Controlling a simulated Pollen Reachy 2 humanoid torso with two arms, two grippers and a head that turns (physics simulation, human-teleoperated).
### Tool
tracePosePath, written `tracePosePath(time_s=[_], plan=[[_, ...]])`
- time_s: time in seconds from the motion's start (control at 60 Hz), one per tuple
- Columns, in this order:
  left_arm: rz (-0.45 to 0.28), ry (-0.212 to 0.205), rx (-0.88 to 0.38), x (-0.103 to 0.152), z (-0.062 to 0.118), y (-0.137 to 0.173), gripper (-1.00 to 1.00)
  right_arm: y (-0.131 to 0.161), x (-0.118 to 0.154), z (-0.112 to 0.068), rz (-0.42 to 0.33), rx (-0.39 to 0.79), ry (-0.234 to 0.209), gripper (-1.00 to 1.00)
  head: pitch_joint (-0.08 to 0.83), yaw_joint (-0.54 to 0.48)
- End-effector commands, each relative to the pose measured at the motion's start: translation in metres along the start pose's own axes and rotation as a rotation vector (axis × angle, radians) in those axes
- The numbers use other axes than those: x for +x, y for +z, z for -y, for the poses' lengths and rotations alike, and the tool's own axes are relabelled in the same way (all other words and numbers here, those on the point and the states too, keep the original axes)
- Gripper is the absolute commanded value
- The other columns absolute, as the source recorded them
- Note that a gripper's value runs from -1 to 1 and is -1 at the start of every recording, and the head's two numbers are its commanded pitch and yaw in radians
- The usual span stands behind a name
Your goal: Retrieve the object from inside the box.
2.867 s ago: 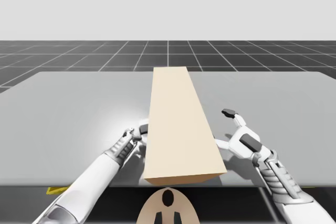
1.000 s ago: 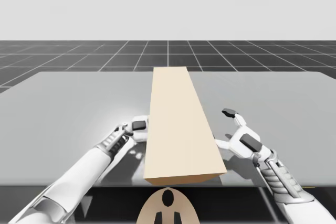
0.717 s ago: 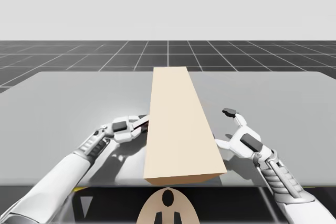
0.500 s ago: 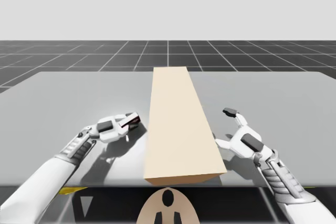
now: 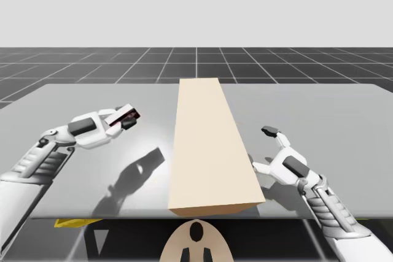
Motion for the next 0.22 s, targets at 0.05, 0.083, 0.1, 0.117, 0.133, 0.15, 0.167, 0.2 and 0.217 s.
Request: tracePosePath(time_s=[0.05, 0.083, 0.1, 0.117, 0.133, 0.15, 0.167, 0.2, 0.217], plan=[[0.067, -0.14, 0.048, 0.078, -0.023, 0.008, 1.0, -0.001, -0.001, 0.001, -0.009, -0.005, -0.006, -1.0, 0.0, -0.06], [0.074, -0.155, 0.05, 0.089, -0.023, 0.008, 1.0, -0.001, -0.001, 0.001, -0.009, -0.007, -0.006, -1.0, 0.0, -0.06], [0.077, -0.159, 0.05, 0.093, -0.023, 0.008, 1.0, -0.001, -0.001, 0.001, -0.009, -0.008, -0.006, -1.0, 0.0, -0.06], [0.082, -0.169, 0.052, 0.1, -0.023, 0.008, 1.0, -0.001, -0.001, 0.001, -0.01, -0.008, -0.007, -1.0, -0.001, -0.06], [0.085, -0.18, 0.053, 0.106, -0.023, 0.008, 1.0, 0.0, -0.001, 0.002, -0.011, -0.01, -0.008, -1.0, -0.001, -0.06], [0.087, -0.184, 0.054, 0.109, -0.023, 0.008, 1.0, 0.0, -0.001, 0.002, -0.012, -0.011, -0.009, -1.0, -0.002, -0.06], [0.09, -0.193, 0.054, 0.114, -0.022, 0.008, 1.0, 0.0, 0.0, 0.002, -0.013, -0.012, -0.01, -1.0, -0.002, -0.06], [0.092, -0.207, 0.056, 0.122, -0.021, 0.007, 1.0, 0.0, -0.001, 0.002, -0.013, -0.013, -0.012, -1.0, -0.001, -0.06], [0.091, -0.214, 0.056, 0.125, -0.021, 0.006, 1.0, 0.0, -0.001, 0.002, -0.014, -0.013, -0.013, -1.0, -0.001, -0.06]])
